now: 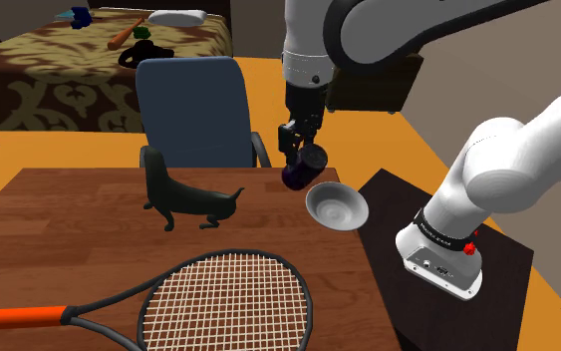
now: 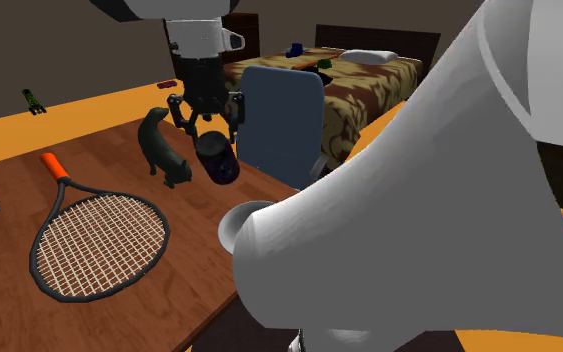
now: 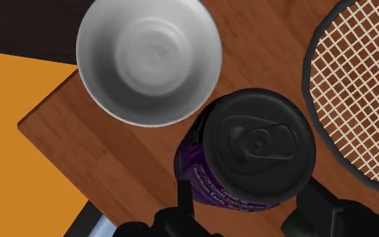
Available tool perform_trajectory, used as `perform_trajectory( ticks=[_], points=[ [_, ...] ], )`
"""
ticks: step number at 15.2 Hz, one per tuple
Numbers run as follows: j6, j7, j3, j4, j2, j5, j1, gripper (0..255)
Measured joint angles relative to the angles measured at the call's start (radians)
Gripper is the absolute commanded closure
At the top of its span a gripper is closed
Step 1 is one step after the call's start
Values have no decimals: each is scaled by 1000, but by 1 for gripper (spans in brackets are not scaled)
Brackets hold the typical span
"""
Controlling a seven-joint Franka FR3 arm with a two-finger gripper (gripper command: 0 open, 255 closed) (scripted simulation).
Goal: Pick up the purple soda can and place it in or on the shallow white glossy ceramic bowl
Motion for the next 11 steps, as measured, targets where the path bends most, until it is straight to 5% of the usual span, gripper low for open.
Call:
perform_trajectory(
  ticks=[8, 11],
  points=[
    [-155, -110, -125, -205, -347, -3, 25, 255],
    [-144, -119, -131, -238, -367, -3, 27, 255]
  ],
)
